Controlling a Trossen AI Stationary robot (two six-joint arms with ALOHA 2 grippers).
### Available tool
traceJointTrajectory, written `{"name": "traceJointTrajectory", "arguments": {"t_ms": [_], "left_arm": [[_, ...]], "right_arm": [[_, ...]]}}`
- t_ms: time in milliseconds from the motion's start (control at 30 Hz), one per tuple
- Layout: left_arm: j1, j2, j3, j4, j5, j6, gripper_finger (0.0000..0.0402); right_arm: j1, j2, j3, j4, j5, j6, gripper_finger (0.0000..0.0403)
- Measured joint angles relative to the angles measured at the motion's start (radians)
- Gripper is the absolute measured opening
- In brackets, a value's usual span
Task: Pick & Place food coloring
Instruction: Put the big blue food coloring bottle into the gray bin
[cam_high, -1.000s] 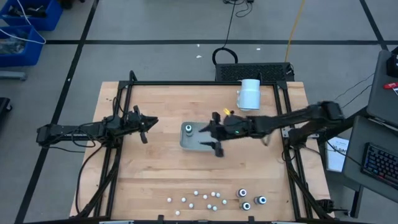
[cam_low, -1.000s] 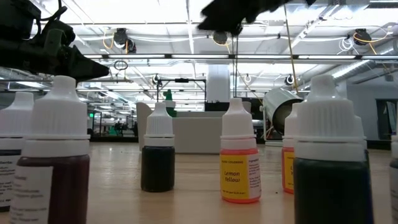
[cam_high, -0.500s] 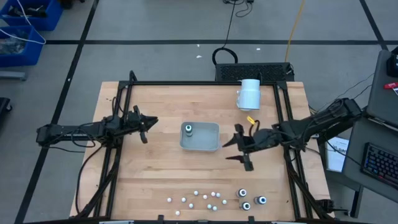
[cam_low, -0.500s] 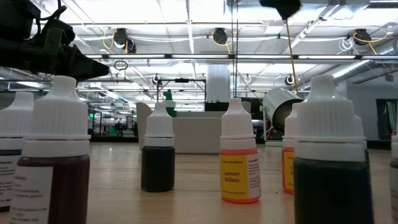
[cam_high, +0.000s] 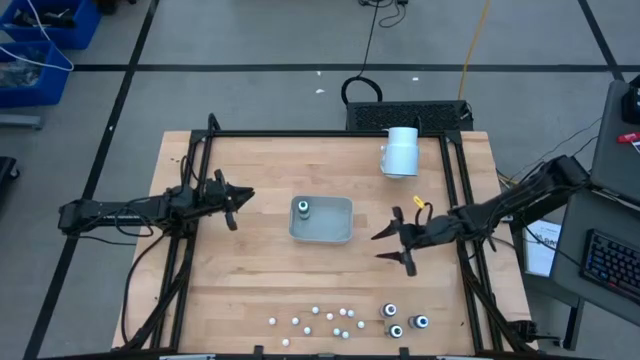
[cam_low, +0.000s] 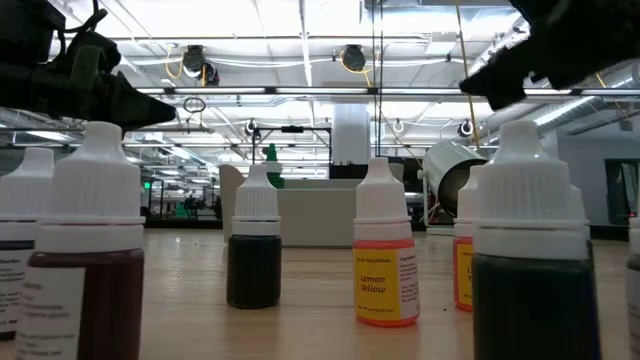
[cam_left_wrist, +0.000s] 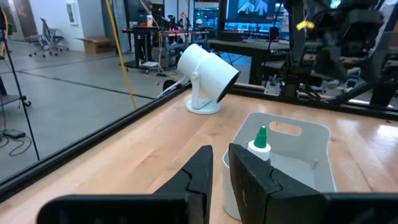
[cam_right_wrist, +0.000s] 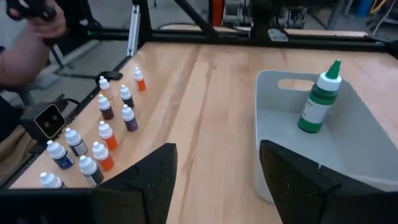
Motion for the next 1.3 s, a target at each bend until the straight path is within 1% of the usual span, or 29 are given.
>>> {"name": "traceJointTrajectory", "arguments": {"t_ms": [133,233,333,367,467,533,567,600,700,767,867,967,1000,1067,1167,1233,1300], "left_arm": [[0.000,0.000,0.000,0.000,0.000,0.020,0.0058],[0.000,0.000,0.000,-0.001,0.000,0.035,0.0058],[0.000,0.000,0.000,-0.007,0.000,0.035,0.0058],[0.000,0.000,0.000,-0.008,0.000,0.035,0.0058],[0.000,0.000,0.000,-0.008,0.000,0.034,0.0058],[0.000,0.000,0.000,-0.008,0.000,0.034,0.0058],[0.000,0.000,0.000,-0.008,0.000,0.034,0.0058],[0.000,0.000,0.000,-0.008,0.000,0.034,0.0058],[0.000,0.000,0.000,-0.007,0.000,0.034,0.0058],[0.000,0.000,0.000,-0.008,0.001,0.033,0.0058],[0.000,0.000,0.000,-0.009,0.001,0.032,0.0058],[0.000,0.000,0.000,-0.015,0.001,0.032,0.0058],[0.000,0.000,0.000,-0.016,0.001,0.032,0.0058],[0.000,0.000,0.000,-0.016,0.001,0.032,0.0058],[0.000,0.000,0.000,-0.016,0.001,0.032,0.0058],[0.000,0.000,0.000,-0.016,0.001,0.032,0.0058],[0.000,0.000,0.000,-0.016,0.001,0.032,0.0058]], "right_arm": [[0.000,-0.035,-0.107,0.163,0.000,-0.001,0.0217],[0.000,-0.061,-0.146,0.217,-0.001,-0.037,0.0217],[0.011,-0.084,-0.144,0.229,-0.007,-0.058,0.0217],[0.017,-0.090,-0.134,0.222,-0.030,-0.057,0.0217],[0.056,-0.104,-0.071,0.155,-0.171,-0.025,0.0217],[0.108,-0.108,-0.007,0.054,-0.208,0.011,0.0217],[0.139,-0.105,0.029,-0.011,-0.191,0.021,0.0217],[0.174,-0.099,0.066,-0.085,-0.150,0.035,0.0217],[0.275,-0.067,0.176,-0.306,0.003,0.096,0.0217],[0.335,-0.039,0.240,-0.398,0.058,0.153,0.0217],[0.416,-0.003,0.302,-0.438,0.106,0.224,0.0217],[0.489,0.018,0.332,-0.430,0.167,0.235,0.0217],[0.513,0.020,0.334,-0.430,0.184,0.245,0.0217],[0.555,0.021,0.334,-0.447,0.185,0.277,0.0217],[0.621,0.021,0.334,-0.488,0.189,0.379,0.0217],[0.667,0.024,0.333,-0.512,0.230,0.439,0.0217],[0.704,0.035,0.333,-0.521,0.279,0.464,0.0217]]}}
